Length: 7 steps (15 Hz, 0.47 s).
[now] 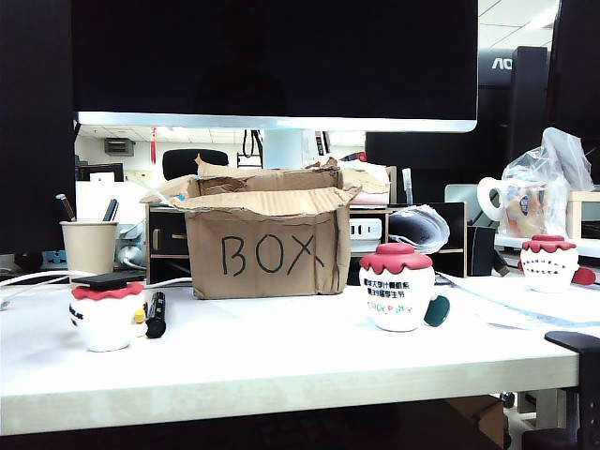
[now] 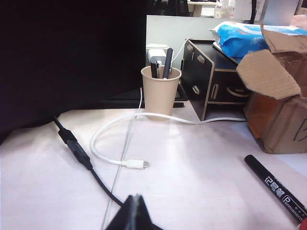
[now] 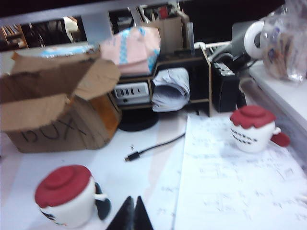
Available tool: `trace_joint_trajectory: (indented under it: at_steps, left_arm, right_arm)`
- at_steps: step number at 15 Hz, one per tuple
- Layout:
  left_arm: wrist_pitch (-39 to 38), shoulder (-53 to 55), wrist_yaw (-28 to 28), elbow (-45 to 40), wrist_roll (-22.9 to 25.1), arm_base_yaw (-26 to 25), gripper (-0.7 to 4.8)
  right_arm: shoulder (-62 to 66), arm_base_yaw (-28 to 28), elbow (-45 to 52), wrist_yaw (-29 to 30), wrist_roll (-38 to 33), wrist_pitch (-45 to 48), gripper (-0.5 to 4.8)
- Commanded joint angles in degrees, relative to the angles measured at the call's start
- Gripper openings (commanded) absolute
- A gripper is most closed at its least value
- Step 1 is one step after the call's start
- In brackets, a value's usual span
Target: Put the doll that is least similar in color compared to the others into the paper box.
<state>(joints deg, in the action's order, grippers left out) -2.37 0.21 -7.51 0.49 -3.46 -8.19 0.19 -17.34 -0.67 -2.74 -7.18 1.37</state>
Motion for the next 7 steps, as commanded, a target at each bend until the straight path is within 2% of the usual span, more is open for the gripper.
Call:
trace_joint_trajectory:
  at_steps: [1,5,7]
  left_arm:
    - [0.72,-0.02,-0.24,0.07,0.02,-0.11,-0.05]
    - [0.72,-0.02,-0.24,0.07,0.02,-0.11,-0.05]
    - [0.72,-0.02,-0.24,0.07,0.02,-0.11,-0.05]
  right_arm:
    - [0.00,1.22,0.20,0.96,0.48,0.11,-0.05]
    - [0.00,1.55,0.20,-0.09,1.55,-0.50,-0.05]
    - [0.00,3.63,0.20,-0.09,1.53,-2.21,-0.05]
